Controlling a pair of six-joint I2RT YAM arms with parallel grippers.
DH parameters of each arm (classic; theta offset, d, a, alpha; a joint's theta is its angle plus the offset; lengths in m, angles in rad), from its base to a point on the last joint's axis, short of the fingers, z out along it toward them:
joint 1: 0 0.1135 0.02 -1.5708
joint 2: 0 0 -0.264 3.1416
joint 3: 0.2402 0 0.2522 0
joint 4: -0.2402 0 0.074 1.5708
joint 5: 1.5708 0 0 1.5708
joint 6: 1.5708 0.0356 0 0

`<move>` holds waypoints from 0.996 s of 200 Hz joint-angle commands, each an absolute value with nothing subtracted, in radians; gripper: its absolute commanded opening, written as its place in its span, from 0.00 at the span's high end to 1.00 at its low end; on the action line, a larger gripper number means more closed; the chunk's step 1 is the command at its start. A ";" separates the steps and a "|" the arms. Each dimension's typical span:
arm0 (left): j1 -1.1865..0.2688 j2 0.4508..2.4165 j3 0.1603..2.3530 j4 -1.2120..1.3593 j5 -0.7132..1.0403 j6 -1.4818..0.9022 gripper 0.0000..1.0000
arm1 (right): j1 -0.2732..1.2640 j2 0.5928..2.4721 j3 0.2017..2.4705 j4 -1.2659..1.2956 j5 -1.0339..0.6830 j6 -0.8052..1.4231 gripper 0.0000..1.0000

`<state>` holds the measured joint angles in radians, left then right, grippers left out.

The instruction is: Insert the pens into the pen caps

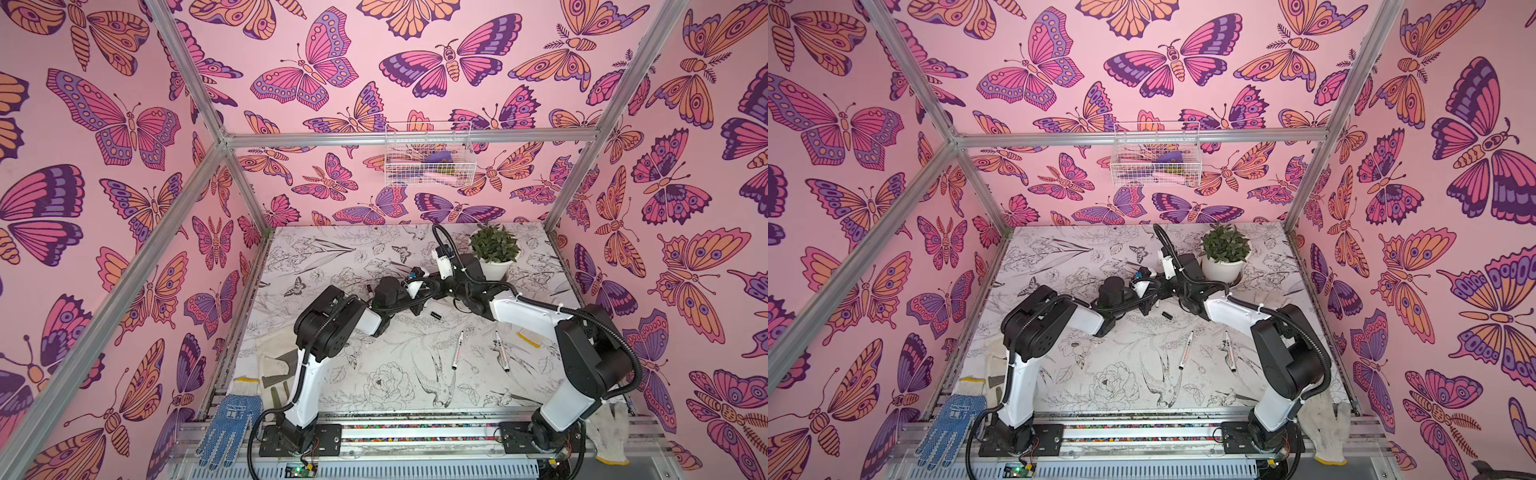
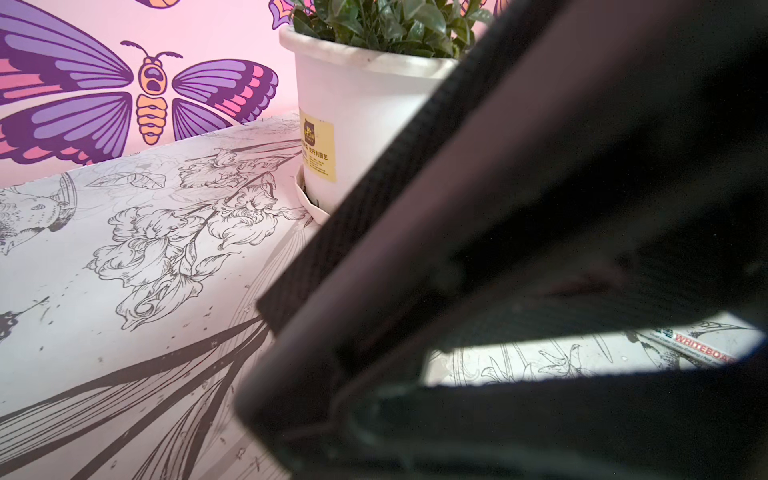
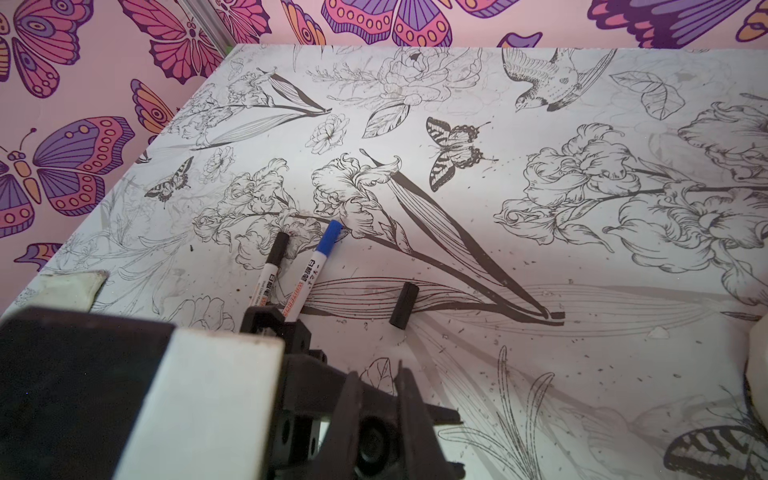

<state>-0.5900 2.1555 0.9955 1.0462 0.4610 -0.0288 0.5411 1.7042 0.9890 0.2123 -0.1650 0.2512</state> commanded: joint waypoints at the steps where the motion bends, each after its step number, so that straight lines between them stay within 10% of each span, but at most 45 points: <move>1: -0.491 2.125 1.035 1.181 0.142 -0.114 1.00 | 0.630 1.834 0.778 -0.384 -0.438 0.332 1.00; 199: -0.448 1.686 1.025 1.181 0.922 -0.560 1.00 | 0.367 1.380 0.890 -0.322 -0.870 0.393 1.00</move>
<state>-0.5266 1.7992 0.9718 0.9623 1.0637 -0.4980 0.3599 1.3472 0.9760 0.0563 -0.7650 0.3973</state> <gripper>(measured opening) 0.158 0.152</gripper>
